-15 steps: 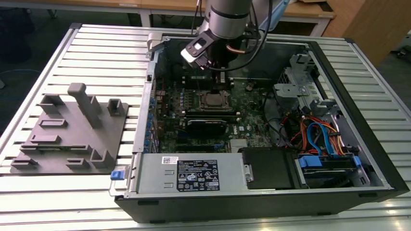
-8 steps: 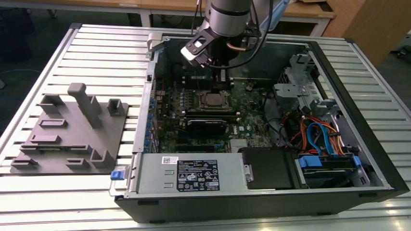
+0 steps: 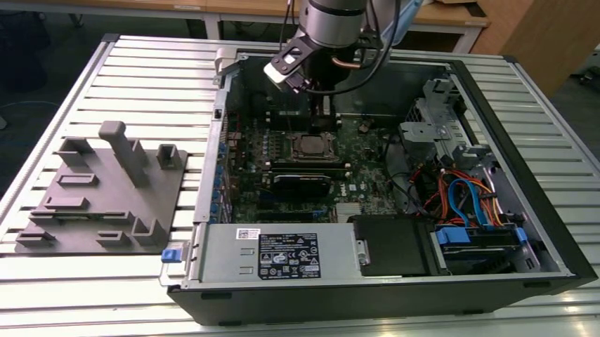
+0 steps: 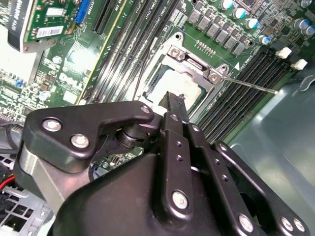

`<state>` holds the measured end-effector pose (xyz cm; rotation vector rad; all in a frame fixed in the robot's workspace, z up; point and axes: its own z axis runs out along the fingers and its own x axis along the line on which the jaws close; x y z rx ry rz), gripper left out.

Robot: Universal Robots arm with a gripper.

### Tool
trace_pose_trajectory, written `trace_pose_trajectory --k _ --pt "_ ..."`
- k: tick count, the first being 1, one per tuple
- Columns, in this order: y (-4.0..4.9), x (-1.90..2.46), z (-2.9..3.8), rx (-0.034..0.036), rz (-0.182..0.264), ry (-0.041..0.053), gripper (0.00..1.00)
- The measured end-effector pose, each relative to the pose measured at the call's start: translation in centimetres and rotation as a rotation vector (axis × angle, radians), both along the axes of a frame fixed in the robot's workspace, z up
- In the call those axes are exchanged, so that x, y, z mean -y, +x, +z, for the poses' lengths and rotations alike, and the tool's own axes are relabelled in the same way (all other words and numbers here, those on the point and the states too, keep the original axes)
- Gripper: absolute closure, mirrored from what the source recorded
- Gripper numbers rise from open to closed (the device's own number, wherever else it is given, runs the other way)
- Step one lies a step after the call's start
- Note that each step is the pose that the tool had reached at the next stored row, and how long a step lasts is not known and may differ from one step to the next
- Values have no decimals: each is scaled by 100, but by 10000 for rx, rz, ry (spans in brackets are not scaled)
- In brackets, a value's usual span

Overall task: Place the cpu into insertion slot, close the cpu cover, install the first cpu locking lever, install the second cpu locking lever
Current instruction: 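Install the first cpu locking lever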

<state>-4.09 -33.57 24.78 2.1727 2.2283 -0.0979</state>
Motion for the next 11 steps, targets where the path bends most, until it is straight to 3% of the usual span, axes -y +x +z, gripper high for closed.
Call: trace_pose_trajectory --k 8,11 --pt "0 0 93 1 0 -48 90" --pt "0 0 98 2 0 -47 90"
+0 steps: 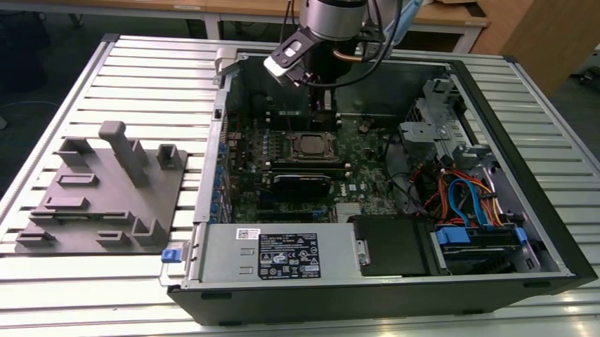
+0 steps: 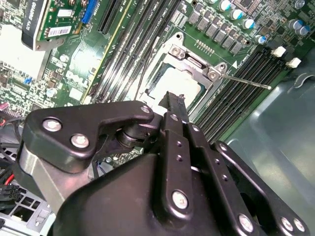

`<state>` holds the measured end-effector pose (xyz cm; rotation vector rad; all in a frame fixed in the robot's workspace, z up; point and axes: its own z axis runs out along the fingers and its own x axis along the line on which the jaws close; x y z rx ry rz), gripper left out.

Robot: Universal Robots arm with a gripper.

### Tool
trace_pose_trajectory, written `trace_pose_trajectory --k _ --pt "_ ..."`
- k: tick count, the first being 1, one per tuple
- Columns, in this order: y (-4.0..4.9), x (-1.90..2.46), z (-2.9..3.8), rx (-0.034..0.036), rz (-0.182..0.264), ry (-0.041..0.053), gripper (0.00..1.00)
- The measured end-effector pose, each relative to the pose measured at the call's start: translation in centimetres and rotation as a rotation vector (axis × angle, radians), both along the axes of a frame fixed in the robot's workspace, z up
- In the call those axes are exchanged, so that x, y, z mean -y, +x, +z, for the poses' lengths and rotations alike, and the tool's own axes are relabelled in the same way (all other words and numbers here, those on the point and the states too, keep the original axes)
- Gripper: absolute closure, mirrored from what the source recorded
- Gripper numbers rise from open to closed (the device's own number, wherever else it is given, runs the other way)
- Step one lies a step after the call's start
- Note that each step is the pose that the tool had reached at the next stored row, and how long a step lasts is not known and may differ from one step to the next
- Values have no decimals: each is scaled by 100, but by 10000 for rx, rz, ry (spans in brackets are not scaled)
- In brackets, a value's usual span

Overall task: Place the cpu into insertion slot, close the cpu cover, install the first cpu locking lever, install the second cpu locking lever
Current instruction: 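Install the first cpu locking lever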

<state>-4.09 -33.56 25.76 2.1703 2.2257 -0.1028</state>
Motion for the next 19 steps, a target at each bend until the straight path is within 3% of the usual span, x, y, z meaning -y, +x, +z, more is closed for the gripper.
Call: trace_pose_trajectory --k 7,19 --pt "0 0 3 -1 101 -3 90" --pt "0 0 3 -1 2167 -3 90"
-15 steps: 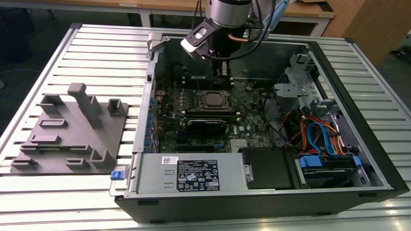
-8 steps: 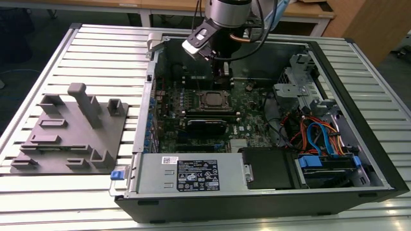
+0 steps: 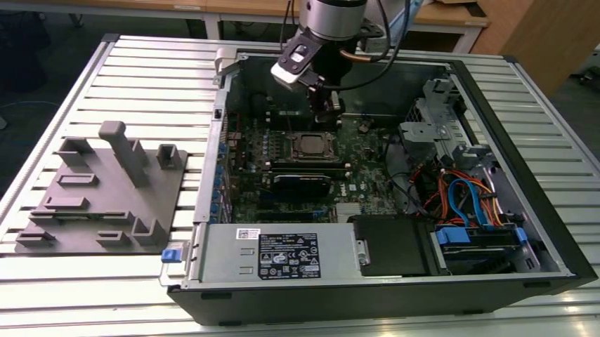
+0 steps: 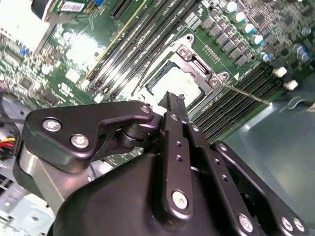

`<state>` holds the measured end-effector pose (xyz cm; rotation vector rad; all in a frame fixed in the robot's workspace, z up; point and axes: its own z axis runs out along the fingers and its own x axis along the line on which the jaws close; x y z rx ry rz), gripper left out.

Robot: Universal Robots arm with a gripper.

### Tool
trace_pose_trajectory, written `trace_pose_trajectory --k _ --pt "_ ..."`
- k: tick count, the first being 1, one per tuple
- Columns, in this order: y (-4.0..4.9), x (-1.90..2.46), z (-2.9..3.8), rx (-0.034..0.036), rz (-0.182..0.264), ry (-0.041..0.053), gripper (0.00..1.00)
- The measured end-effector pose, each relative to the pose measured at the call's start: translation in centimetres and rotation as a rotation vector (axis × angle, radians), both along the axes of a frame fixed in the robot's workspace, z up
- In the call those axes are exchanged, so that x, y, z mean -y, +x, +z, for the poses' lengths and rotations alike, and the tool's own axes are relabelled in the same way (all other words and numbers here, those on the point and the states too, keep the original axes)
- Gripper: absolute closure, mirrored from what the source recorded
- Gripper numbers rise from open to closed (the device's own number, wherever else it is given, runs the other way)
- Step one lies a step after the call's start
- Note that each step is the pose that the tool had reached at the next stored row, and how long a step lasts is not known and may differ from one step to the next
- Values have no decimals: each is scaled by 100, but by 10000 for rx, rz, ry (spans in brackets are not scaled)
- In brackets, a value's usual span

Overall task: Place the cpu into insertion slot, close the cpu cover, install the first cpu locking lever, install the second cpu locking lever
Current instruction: 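Install the first cpu locking lever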

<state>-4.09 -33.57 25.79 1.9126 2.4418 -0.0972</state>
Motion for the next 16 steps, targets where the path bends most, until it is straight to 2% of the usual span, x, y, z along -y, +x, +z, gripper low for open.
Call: trace_pose_trajectory --k 10,16 --pt "0 0 0 0 1395 0 90" --pt "0 0 0 0 2031 0 90"
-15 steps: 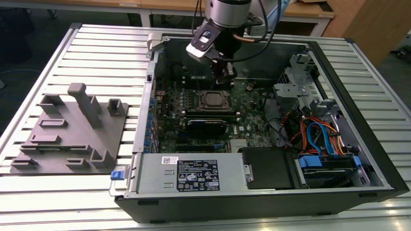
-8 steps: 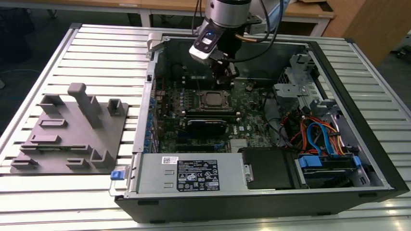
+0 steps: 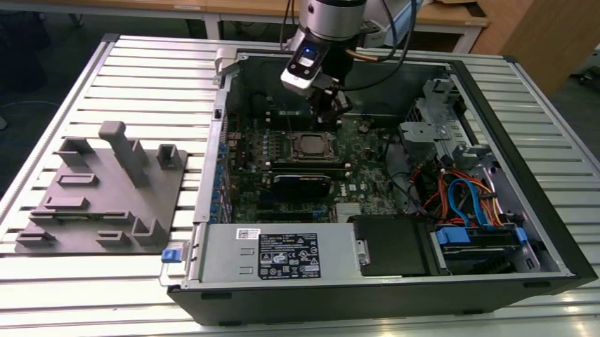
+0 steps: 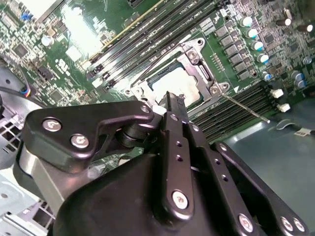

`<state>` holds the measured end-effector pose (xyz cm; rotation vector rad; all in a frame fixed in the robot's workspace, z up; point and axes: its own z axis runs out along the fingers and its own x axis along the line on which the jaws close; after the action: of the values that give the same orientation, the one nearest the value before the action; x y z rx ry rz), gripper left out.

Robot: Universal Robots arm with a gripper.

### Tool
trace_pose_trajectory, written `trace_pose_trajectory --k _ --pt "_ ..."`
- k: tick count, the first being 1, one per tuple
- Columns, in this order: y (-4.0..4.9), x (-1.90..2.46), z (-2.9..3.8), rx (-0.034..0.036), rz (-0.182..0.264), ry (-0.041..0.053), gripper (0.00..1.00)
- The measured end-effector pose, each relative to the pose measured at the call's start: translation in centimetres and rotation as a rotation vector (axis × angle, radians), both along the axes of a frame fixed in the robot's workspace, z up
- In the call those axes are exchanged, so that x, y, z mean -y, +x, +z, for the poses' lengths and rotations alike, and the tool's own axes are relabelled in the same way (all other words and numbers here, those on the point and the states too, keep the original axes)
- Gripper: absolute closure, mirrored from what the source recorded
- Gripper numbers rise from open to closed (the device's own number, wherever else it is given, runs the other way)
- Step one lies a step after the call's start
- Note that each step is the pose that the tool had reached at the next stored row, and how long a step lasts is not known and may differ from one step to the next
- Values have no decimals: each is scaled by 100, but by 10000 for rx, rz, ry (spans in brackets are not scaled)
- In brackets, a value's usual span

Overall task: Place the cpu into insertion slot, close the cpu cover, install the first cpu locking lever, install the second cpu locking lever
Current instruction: 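Install the first cpu locking lever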

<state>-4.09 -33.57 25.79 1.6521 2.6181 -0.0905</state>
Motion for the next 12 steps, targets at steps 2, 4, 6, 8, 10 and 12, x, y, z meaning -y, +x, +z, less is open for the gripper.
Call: trace_pose_trajectory --k 2,4,6,8,10,12 --pt "0 0 0 0 191 0 90" --pt "0 0 0 0 391 1 90" --pt "0 0 0 0 556 0 90" --pt "0 0 0 0 709 0 90" --pt "0 0 0 0 839 -1 90" --pt "0 0 0 -1 893 -2 90"
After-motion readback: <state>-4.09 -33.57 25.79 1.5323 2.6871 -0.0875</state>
